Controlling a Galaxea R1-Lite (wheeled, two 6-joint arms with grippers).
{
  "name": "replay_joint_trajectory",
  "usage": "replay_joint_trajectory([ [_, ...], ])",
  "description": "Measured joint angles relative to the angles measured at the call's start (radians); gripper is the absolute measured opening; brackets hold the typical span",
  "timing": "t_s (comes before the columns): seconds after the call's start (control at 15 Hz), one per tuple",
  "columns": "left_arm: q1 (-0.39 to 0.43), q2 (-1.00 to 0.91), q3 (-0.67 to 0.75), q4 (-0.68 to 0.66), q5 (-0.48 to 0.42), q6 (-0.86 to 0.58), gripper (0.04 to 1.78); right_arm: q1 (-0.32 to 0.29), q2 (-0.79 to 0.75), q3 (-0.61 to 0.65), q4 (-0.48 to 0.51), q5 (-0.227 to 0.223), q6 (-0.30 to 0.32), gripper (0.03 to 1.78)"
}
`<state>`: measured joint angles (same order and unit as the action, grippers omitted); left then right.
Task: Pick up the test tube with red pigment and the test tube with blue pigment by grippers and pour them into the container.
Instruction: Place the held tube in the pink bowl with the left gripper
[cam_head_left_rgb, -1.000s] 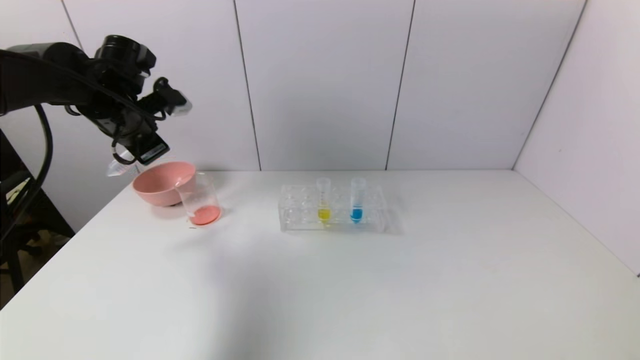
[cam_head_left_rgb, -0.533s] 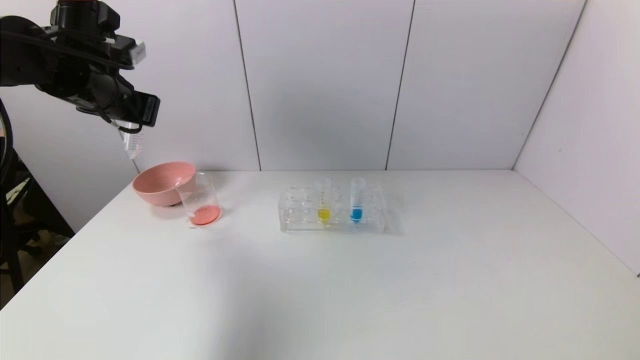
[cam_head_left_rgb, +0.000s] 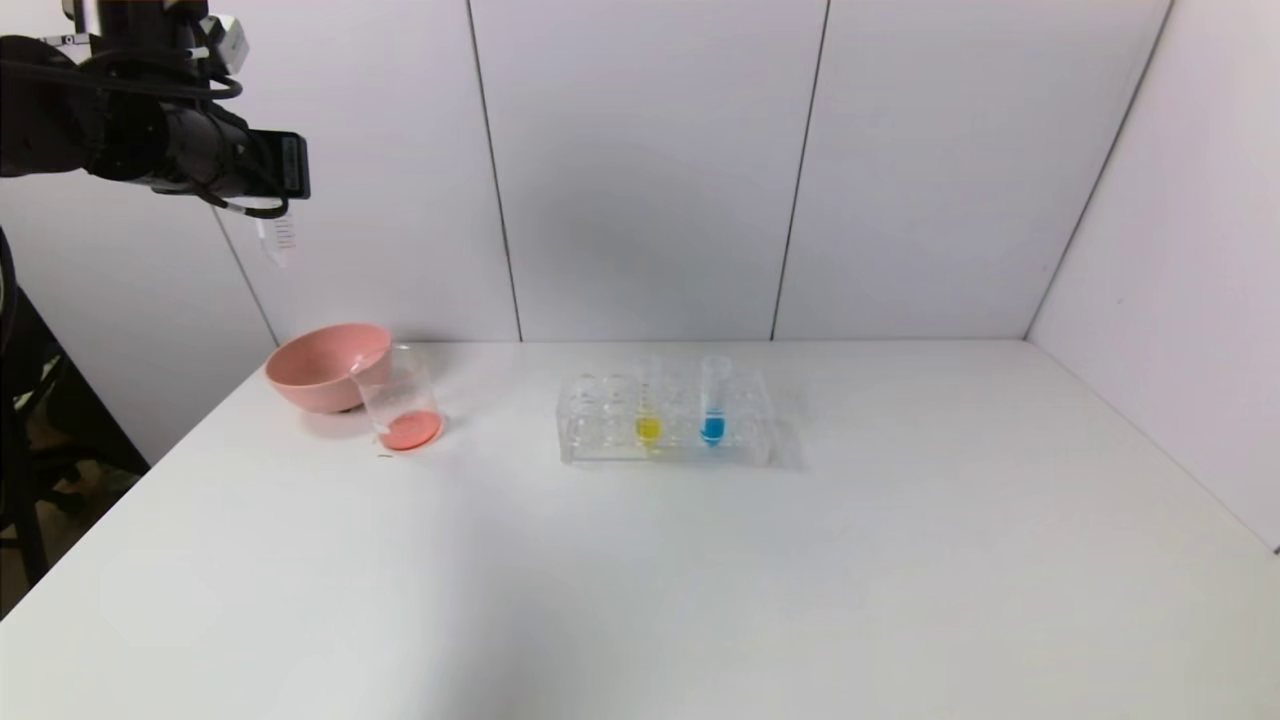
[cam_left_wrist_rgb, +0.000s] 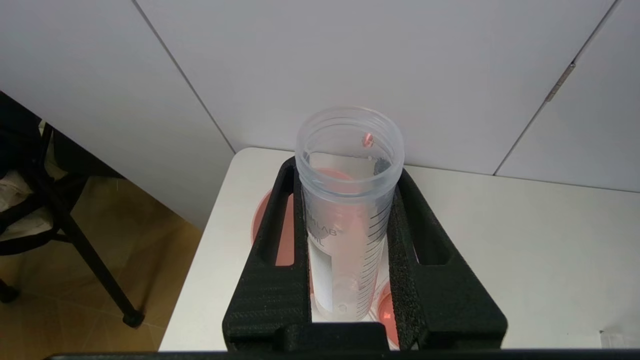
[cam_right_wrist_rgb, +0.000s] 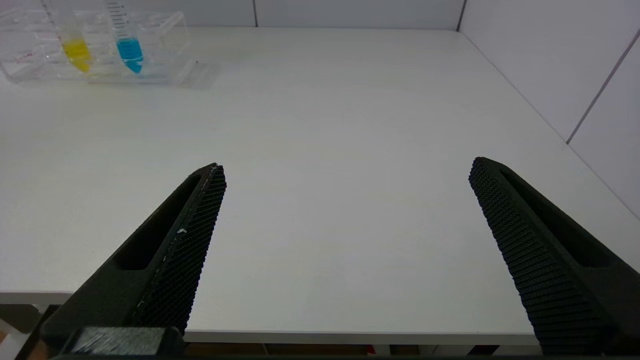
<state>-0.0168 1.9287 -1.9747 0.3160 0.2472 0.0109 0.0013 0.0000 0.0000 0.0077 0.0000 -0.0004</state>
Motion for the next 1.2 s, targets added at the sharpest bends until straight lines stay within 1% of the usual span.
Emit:
replay_joint_trajectory([
  [0.33, 0.015, 0.015, 0.005, -0.005, -0.004, -0.002, 0.46, 0.0, 0.0, 0.0, -0.001, 0.0, 0.0, 1.77],
  [0.6, 0.024, 0.036, 0.063, -0.018, -0.003, -0.01, 0.46, 0.0, 0.0, 0.0, 0.0, 0.0, 0.0, 1.77],
  [0.8, 0.042, 0.058, 0.134, -0.104, -0.006, -0.01, 0.46, 0.0, 0.0, 0.0, 0.0, 0.0, 0.0, 1.77],
  [0.93, 0.055, 0.082, 0.174, -0.196, -0.01, -0.009, 0.46, 0.0, 0.0, 0.0, 0.0, 0.0, 0.0, 1.77],
  [1.07, 0.066, 0.12, 0.192, -0.285, -0.018, -0.007, 0.46, 0.0, 0.0, 0.0, 0.0, 0.0, 0.0, 1.77],
  [1.2, 0.072, 0.16, 0.198, -0.338, -0.025, -0.007, 0.46, 0.0, 0.0, 0.0, 0.0, 0.0, 0.0, 1.77],
])
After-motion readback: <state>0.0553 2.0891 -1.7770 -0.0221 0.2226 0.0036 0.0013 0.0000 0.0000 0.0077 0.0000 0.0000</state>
